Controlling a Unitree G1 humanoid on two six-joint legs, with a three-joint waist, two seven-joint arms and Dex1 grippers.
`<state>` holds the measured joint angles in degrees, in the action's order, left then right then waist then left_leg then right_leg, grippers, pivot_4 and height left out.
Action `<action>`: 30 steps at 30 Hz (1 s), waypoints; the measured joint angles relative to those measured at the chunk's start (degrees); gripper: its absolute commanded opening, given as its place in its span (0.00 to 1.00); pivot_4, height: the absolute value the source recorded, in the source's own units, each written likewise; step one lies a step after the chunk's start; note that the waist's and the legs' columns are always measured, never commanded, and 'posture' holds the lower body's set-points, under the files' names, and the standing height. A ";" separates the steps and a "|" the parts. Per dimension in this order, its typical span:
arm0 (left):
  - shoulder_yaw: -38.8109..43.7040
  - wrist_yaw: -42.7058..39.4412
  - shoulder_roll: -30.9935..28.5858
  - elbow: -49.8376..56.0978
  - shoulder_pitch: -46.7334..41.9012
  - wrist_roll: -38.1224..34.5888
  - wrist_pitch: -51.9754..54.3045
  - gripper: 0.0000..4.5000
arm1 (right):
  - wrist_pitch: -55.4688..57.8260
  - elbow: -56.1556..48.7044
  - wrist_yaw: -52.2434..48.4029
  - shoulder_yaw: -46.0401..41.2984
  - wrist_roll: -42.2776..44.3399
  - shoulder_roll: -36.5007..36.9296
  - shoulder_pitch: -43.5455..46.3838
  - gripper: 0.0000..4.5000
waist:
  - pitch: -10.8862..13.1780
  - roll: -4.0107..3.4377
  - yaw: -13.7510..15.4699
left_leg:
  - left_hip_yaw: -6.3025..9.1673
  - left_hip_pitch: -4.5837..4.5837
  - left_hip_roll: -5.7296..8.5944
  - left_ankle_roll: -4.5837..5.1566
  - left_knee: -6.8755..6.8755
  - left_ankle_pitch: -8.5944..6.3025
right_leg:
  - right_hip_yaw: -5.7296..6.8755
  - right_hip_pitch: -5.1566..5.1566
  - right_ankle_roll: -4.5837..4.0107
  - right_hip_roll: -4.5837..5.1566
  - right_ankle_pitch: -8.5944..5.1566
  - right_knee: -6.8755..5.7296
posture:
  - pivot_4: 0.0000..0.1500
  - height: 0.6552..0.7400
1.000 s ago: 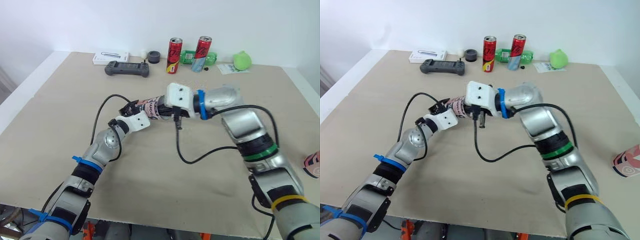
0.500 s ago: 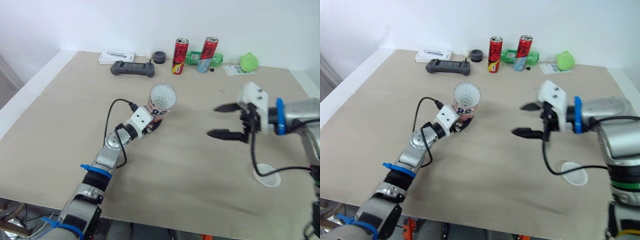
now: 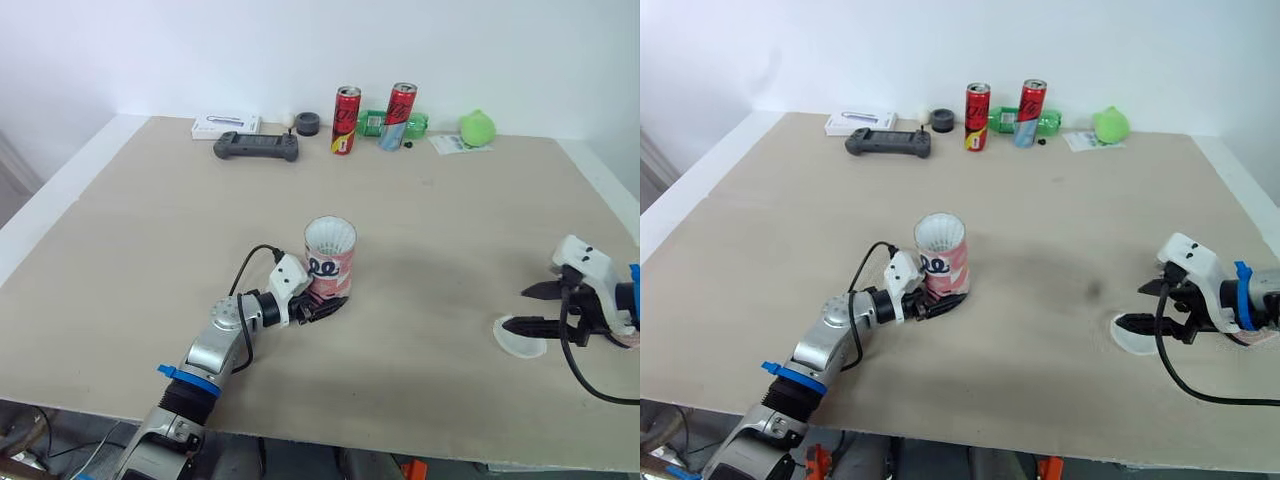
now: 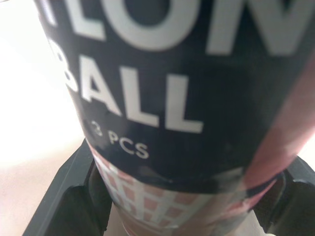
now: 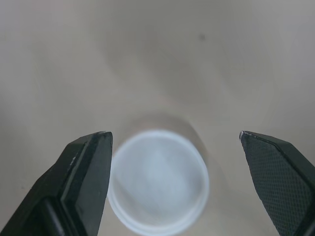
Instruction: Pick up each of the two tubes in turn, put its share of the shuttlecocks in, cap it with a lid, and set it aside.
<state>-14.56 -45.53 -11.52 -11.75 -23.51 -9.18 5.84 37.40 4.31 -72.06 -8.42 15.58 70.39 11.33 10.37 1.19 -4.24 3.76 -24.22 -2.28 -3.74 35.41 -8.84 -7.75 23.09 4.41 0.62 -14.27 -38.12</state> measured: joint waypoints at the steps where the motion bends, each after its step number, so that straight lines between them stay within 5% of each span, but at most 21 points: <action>1: -0.14 0.00 -0.17 0.14 -0.01 0.15 0.02 0.68 | -0.47 0.59 0.26 0.49 -0.37 0.00 -0.13 0.99 | -0.01 0.00 -0.07 | -0.01 0.00 0.01 0.00 0.00 0.00 | -0.01 -0.01 0.00 0.01 0.00 0.00 | 1.00 1.00; 8: -0.24 0.05 -0.45 0.96 0.28 0.20 0.38 0.68 | -2.58 1.47 0.69 0.95 0.48 -0.86 -0.55 0.99 | -0.06 -0.10 -0.14 | -0.01 -0.01 0.01 0.00 -0.05 -0.01 | -0.01 0.02 0.00 0.00 0.00 0.00 | 1.00 1.00; 12: -0.25 0.10 -0.41 1.02 0.28 0.20 0.48 0.68 | -2.51 -0.64 0.16 -0.30 1.58 -0.74 -0.62 0.63 | -0.06 -0.09 -0.13 | -0.02 -0.03 0.02 0.00 -0.04 -0.02 | -0.03 0.01 0.00 0.01 0.00 0.01 | 1.00 1.00; 17: -0.22 0.10 -0.29 1.14 0.24 0.12 0.80 0.68 | -1.08 -3.62 -0.04 -0.63 2.22 -0.59 -3.48 0.05 | -0.06 -0.09 -0.11 | -0.01 -0.04 0.04 -0.01 -0.04 -0.02 | -0.04 0.02 -0.01 0.01 -0.01 0.02 | 1.00 1.00; 18: -0.21 0.10 -0.28 1.14 0.23 0.12 0.81 0.68 | -1.04 -3.67 -0.02 -0.60 2.13 -0.58 -4.06 0.00 | -0.06 -0.09 -0.11 | -0.01 -0.05 0.04 -0.01 -0.03 -0.02 | -0.05 0.02 -0.01 0.01 -0.01 0.02 | 1.00 1.00; 30: -0.21 0.05 -0.33 1.22 0.12 0.14 0.97 0.68 | -3.09 -3.28 1.39 1.94 -2.16 -0.54 -6.33 0.00 | -0.06 -0.08 -0.11 | -0.03 -0.05 0.06 -0.02 -0.04 -0.02 | -0.08 0.04 -0.01 0.02 -0.01 0.03 | 1.00 1.00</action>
<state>-14.76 -45.48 -11.85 -10.53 -23.39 -9.04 6.81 34.30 1.03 -70.67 -6.48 13.42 69.85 5.00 10.31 1.11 -4.36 3.73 -24.27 -2.22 -3.75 35.37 -8.87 -7.83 23.14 4.40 0.64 -14.27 -38.09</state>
